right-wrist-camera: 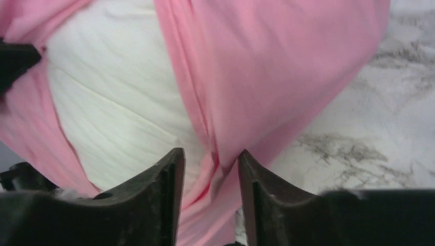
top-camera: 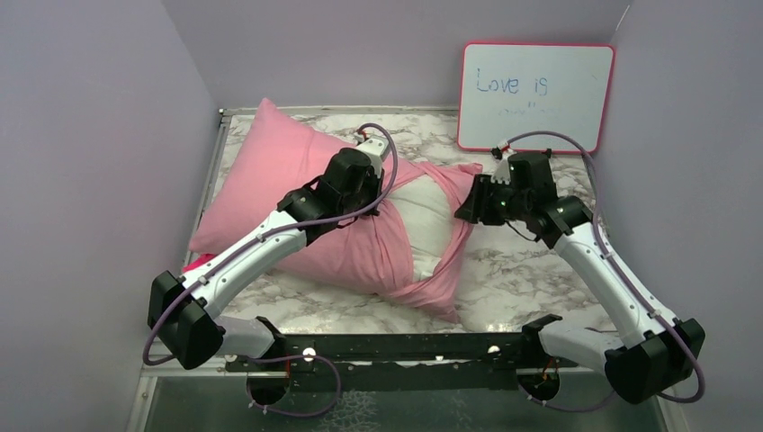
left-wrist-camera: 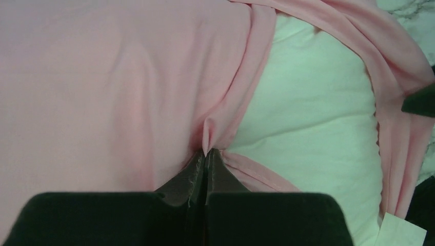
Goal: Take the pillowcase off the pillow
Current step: Remove the pillow from the pillowcase.
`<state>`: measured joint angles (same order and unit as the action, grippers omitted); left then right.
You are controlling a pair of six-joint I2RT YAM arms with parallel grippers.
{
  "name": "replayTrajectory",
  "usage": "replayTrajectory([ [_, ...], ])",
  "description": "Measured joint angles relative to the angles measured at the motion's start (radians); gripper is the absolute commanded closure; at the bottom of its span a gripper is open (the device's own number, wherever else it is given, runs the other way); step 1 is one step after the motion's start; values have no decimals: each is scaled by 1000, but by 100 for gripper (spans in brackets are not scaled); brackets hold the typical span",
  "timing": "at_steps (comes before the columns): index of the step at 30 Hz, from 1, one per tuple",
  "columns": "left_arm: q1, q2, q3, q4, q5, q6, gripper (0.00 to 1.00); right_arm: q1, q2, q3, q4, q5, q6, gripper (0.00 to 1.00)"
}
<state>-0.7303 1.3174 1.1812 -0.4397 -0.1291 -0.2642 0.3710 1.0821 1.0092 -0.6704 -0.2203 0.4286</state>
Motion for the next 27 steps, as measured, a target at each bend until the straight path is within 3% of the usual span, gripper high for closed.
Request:
replayTrajectory([
  [2,3,0,0,10,40,28,100,0,35,50,10,-23,-19,37],
  [5,3,0,0,15,82,59,100,0,93,126,37,-53,-47,34],
  [11,3,-3,-6,23,124,82,100,0,255,249,63,-90,-87,41],
  [16,3,-22,-23,33,138,89,100,0,368,302,54,-5,-89,43],
  [24,2,-53,-47,41,142,89,100,0,393,365,39,51,-121,36],
  [27,2,-54,-46,37,146,88,100,0,401,391,24,66,-135,41],
])
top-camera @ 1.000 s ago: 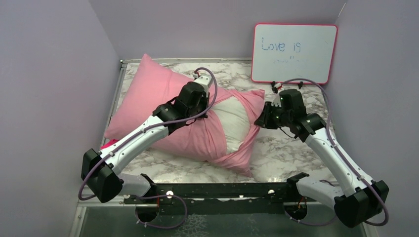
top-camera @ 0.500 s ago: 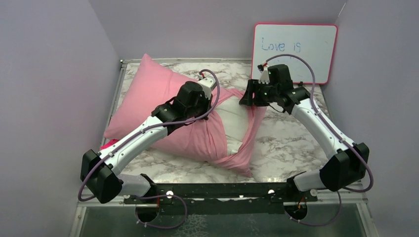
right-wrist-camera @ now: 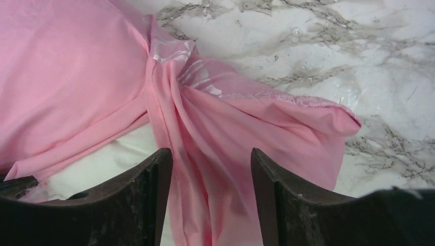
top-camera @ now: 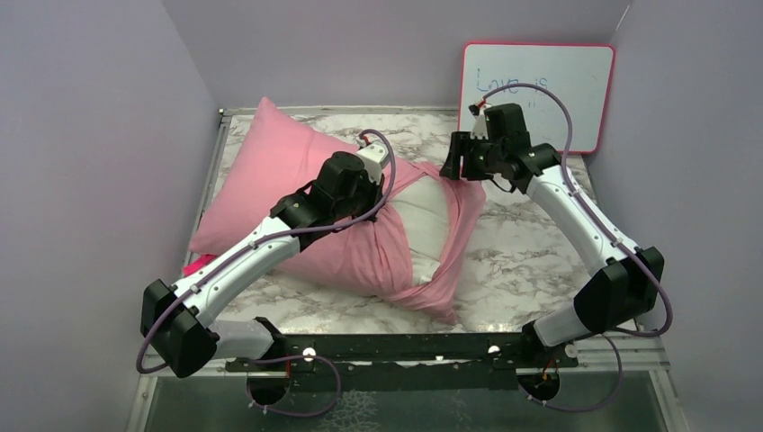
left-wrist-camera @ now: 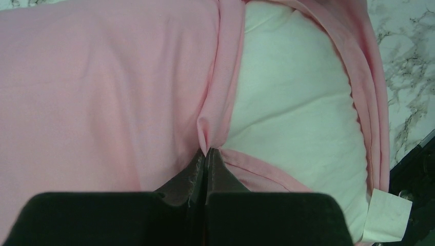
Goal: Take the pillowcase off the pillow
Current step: Remove the pillow from the pillowcase.
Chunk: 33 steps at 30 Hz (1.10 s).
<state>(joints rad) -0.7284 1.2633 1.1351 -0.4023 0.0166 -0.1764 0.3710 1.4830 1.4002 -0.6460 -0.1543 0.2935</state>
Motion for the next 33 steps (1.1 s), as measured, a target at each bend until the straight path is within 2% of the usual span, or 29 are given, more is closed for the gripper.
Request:
replayTrajectory([
  [7,0,-1,4,-7,3,-2,100,-2,52,46,-16,-134,-47,53],
  [9,0,-1,4,-7,3,-3,100,-2,58,40,-19,-158,-51,68],
  [11,0,-1,4,-7,3,-5,100,-2,60,37,-34,-153,-55,94],
  [12,0,-1,4,-8,3,-6,100,-1,61,37,-40,-134,-52,98],
  [19,-5,-10,4,-23,-42,-26,100,-4,61,37,-70,166,12,99],
  [22,-13,-22,4,-41,-101,-46,100,-41,61,35,-90,187,51,99],
  [27,-13,-32,5,-53,-134,-64,100,-72,32,-25,-87,135,89,99],
  [28,-13,-34,7,-61,-135,-66,96,-76,22,-39,-84,118,93,99],
  [31,-12,-29,42,-93,-120,-61,63,-91,-9,-73,-75,69,98,99],
  [33,-6,-2,108,-132,-101,-47,47,-103,-28,-92,-74,51,97,100],
])
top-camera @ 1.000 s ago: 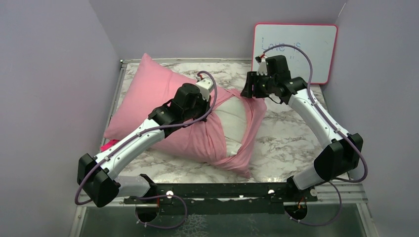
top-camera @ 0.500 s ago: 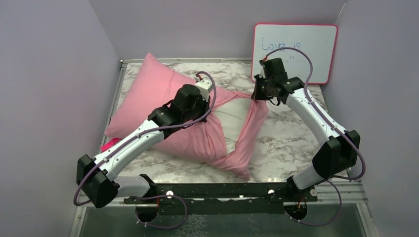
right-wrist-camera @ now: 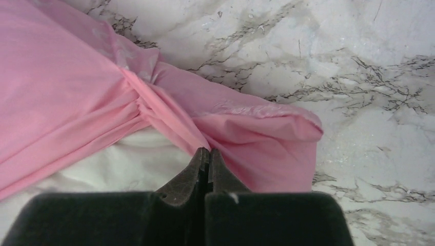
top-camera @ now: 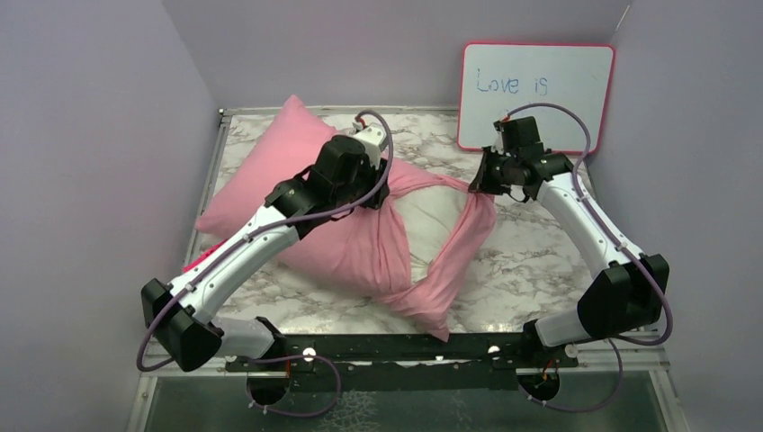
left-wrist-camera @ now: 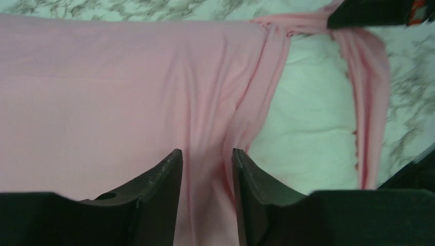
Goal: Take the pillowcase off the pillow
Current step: Remove the pillow from the pillowcase.
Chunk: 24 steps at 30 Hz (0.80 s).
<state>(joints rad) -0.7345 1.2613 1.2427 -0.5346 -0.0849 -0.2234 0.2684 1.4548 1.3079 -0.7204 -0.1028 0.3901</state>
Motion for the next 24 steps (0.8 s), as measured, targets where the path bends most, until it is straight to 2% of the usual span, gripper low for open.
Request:
replayTrajectory([
  [4,11,113,184,-31,84,61,31,-22,-17,-17,0,-18,-8,99],
  [8,-21,249,353,-50,172,147,20,-26,-31,-20,-9,-27,-16,99],
  [12,-64,347,443,-63,259,224,20,-26,-47,-20,-10,-39,-20,99],
  [15,-89,410,491,-97,277,266,28,-26,-56,-20,-11,-45,-24,99],
  [20,-119,539,547,-184,158,303,64,-26,-69,-20,-21,-28,-25,99],
  [21,-120,557,547,-202,95,300,76,-26,-75,-20,-22,-15,-25,99],
  [22,-121,567,547,-209,56,302,93,-25,-82,-20,-22,0,-25,99],
  [23,-120,572,547,-211,0,293,100,-23,-89,-20,-23,21,-24,99],
  [24,-119,572,547,-212,-43,295,100,-21,-94,-19,-26,42,-23,99],
])
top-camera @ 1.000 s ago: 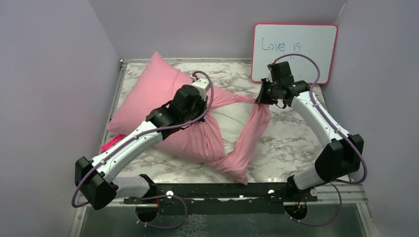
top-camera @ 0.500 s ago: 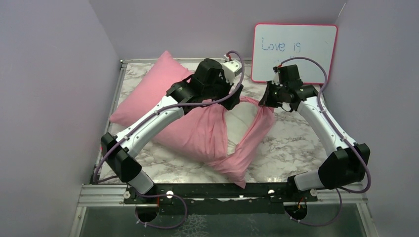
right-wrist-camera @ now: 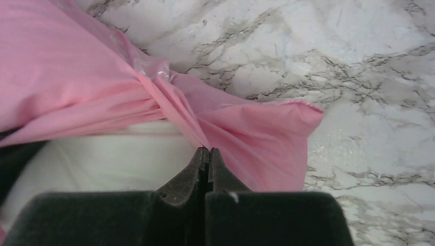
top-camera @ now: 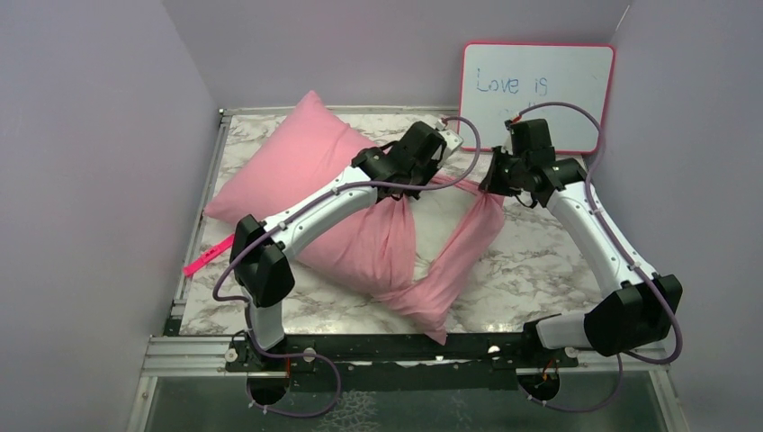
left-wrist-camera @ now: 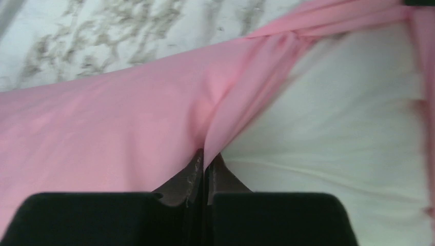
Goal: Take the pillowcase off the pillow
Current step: Remove the pillow from the pillowcase.
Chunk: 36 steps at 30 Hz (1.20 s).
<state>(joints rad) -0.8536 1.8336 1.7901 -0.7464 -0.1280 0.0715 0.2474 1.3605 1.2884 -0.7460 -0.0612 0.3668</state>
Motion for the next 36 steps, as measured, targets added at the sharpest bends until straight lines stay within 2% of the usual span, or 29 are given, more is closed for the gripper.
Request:
replayTrajectory([
  [3,31,-5,7,4,-95,-18,100,5,-6,0,-9,61,10,99],
  [10,167,-35,-32,23,-97,-72,100,-14,-6,0,7,99,15,99],
  [11,187,-43,-42,23,-97,-76,100,-22,-3,0,4,99,9,97],
  [14,236,-72,-86,31,-98,-109,100,-39,13,18,-14,73,-8,80],
  [18,260,-83,-120,60,-91,-164,100,-38,21,77,-32,-2,-25,49],
  [20,257,-83,-132,87,-74,-193,100,-37,-3,89,-32,-58,-28,37],
  [23,256,-83,-136,112,-48,-223,100,-37,-65,74,-26,-185,-23,33],
  [26,256,-78,-129,127,-16,-249,100,-32,-134,-2,16,-376,5,30],
  [27,256,-73,-125,130,-5,-254,96,-21,-151,-40,35,-426,26,28],
  [29,256,-61,-113,137,19,-259,78,33,-171,-123,66,-478,70,27],
  [32,256,-58,-113,145,46,-266,63,180,-166,-221,93,-497,136,27],
  [34,255,-64,-119,158,59,-272,49,267,-164,-256,115,-497,180,26],
  [36,253,-84,-145,173,68,-277,38,325,-167,-275,150,-492,228,26],
])
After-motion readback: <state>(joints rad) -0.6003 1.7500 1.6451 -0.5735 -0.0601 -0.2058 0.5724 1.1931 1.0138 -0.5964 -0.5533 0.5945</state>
